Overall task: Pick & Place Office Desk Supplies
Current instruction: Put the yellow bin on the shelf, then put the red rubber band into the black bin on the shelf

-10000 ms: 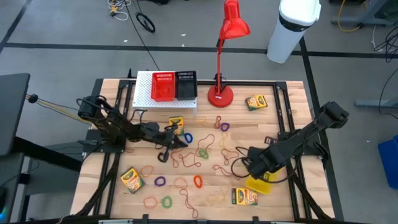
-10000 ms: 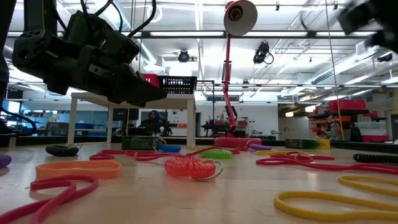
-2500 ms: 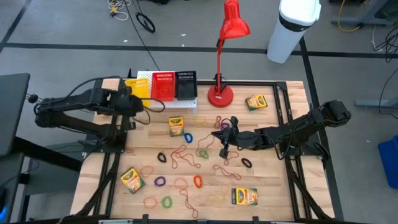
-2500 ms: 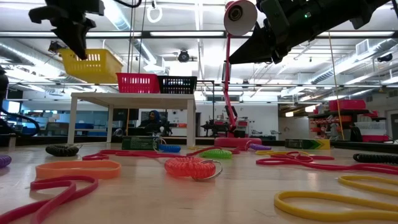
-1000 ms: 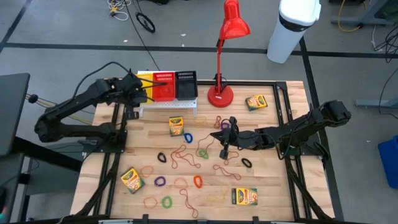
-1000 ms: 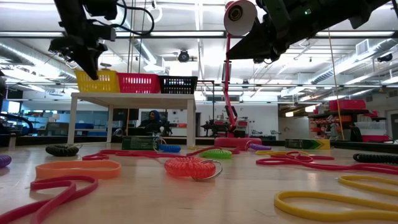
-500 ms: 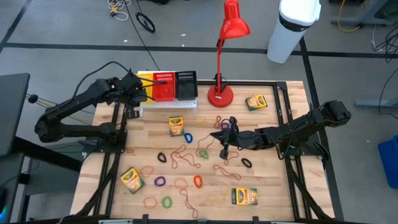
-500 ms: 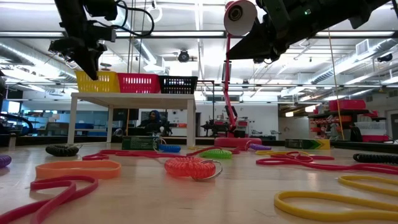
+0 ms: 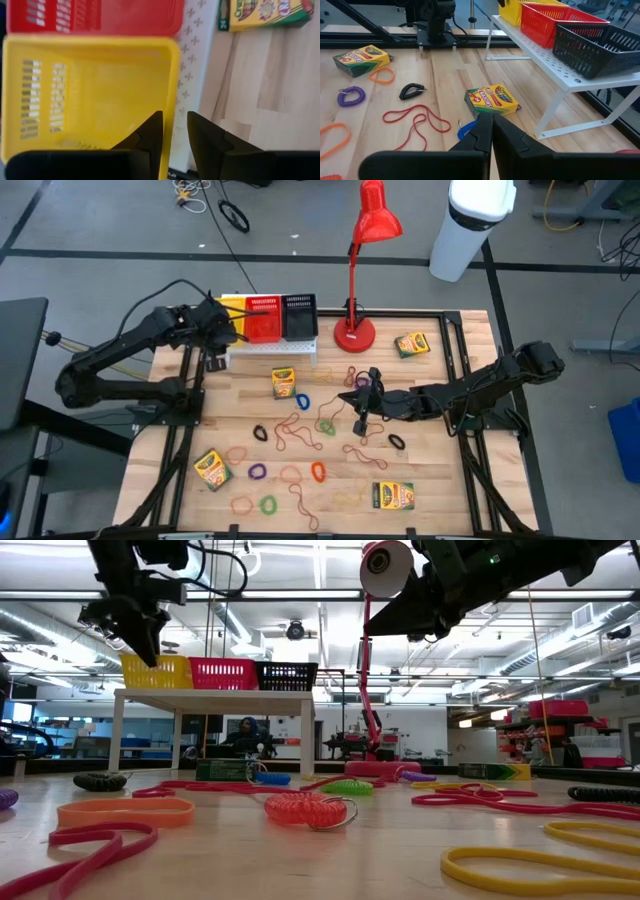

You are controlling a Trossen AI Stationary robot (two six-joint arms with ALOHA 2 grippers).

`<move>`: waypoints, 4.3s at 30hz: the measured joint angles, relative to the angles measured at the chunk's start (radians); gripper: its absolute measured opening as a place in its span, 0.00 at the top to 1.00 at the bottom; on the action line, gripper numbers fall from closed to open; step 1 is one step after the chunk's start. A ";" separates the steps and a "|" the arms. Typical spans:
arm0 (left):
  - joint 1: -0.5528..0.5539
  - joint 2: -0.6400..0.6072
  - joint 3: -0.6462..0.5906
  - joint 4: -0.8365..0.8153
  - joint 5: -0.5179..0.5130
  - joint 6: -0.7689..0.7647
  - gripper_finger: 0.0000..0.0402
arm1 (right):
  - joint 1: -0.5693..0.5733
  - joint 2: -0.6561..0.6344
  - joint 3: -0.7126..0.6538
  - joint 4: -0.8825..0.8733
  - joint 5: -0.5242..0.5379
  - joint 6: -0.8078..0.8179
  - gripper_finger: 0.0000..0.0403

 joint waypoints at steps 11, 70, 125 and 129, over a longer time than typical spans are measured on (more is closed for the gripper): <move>-0.086 -0.001 0.001 0.020 -0.081 -0.041 0.75 | 0.000 0.000 0.000 0.000 0.000 0.000 0.95; 0.224 0.033 0.033 0.190 -0.245 -0.417 0.98 | 0.000 0.000 0.000 0.007 0.026 -0.023 0.95; 0.234 0.174 0.032 0.409 -0.049 -0.437 0.98 | 0.000 0.000 0.000 0.006 0.026 -0.024 0.95; 0.224 0.109 0.032 0.408 -0.039 -0.420 0.98 | 0.000 0.000 0.000 0.006 0.026 -0.024 0.95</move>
